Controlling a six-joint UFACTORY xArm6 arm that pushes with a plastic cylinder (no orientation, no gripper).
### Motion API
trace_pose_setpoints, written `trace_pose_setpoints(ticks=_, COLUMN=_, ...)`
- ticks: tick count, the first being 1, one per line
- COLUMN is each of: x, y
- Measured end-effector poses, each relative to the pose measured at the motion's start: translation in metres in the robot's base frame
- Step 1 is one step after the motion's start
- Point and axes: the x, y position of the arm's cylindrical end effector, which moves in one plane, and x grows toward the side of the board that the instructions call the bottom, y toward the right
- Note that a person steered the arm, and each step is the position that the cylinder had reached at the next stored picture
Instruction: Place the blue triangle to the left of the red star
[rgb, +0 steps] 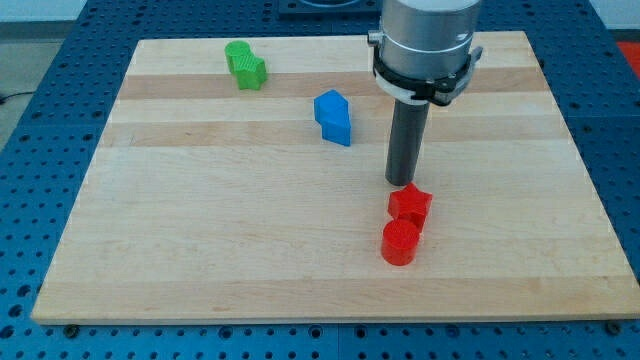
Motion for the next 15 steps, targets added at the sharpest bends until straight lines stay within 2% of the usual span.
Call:
trace_pose_setpoints(ticks=3, x=0.003, y=0.008)
trace_pose_setpoints(ticks=4, x=0.027, y=0.008)
trace_pose_setpoints(ticks=5, x=0.031, y=0.011)
trace_pose_setpoints(ticks=6, x=0.031, y=0.037)
trace_pose_setpoints(ticks=7, x=0.058, y=0.105)
trace_pose_setpoints(ticks=8, x=0.101, y=0.093)
trace_pose_setpoints(ticks=9, x=0.116, y=0.048)
trace_pose_setpoints(ticks=12, x=0.049, y=0.04)
trace_pose_setpoints(ticks=13, x=0.033, y=0.062)
trace_pose_setpoints(ticks=14, x=0.002, y=0.064)
trace_pose_setpoints(ticks=15, x=-0.069, y=0.052)
